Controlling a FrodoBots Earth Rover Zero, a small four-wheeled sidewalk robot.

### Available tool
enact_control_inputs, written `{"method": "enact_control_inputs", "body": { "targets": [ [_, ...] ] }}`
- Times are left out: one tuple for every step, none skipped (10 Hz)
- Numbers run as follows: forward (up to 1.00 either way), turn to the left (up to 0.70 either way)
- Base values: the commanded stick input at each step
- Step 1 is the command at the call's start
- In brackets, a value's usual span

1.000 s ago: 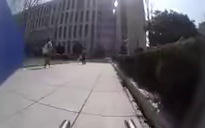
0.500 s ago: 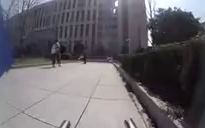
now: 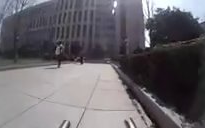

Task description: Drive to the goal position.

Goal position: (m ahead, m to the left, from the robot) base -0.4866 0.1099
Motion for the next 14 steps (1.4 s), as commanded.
{"method": "enact_control_inputs", "body": {
  "targets": [
    [0.7,0.0],
    [0.7,0.0],
    [0.7,0.0],
    [0.7,0.0],
    [0.7,-0.06],
    [0.7,-0.17],
    [0.7,-0.27],
    [0.7,-0.29],
    [0.7,-0.09],
    [0.7,0.0],
    [0.7,0.0],
    [0.7,0.0],
    [0.7,0.0],
    [0.7,0.0]
  ]
}}
